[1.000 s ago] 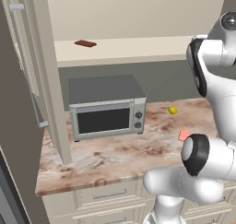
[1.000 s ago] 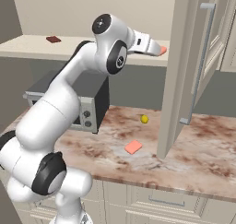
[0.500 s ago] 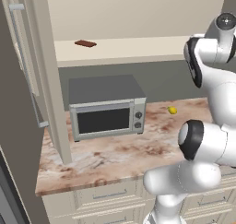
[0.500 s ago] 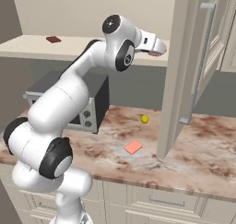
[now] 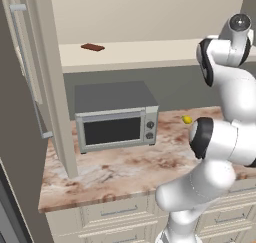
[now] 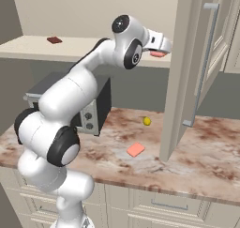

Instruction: Pick the bar soap and bar soap from the cabinet and place them on the counter.

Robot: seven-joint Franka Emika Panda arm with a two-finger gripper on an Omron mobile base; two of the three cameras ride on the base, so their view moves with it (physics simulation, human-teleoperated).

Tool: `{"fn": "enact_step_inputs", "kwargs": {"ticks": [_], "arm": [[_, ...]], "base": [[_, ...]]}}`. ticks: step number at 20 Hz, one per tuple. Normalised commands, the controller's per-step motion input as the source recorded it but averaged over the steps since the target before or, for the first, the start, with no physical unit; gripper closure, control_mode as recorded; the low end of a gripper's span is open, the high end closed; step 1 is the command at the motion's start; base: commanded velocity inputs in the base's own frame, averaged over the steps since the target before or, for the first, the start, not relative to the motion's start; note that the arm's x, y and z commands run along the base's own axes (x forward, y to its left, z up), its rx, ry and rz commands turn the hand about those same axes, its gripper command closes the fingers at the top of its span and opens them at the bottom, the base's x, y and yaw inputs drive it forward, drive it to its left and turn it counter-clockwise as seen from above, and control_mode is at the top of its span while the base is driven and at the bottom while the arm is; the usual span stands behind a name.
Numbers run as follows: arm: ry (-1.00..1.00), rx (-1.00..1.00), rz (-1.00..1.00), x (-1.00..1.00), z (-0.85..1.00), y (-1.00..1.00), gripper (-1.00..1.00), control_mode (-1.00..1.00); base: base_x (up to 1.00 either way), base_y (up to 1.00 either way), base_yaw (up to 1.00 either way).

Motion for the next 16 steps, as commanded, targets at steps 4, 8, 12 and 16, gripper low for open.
{"fn": "enact_step_inputs", "kwargs": {"ticks": [4, 8, 12, 16], "arm": [[0.02, 0.0, 0.0, 0.3, -0.08, -0.18, -1.0, -1.0], [0.02, 0.0, -0.01, 0.24, -0.12, -0.22, -1.0, -1.0], [0.03, -0.01, -0.01, 0.23, -0.15, -0.19, -1.0, -1.0], [0.05, -0.01, -0.01, 0.12, -0.21, -0.02, -1.0, -1.0]], "base": [[0.0, 0.0, 0.0], [0.0, 0.0, 0.0], [0.0, 0.0, 0.0], [0.0, 0.0, 0.0]]}}
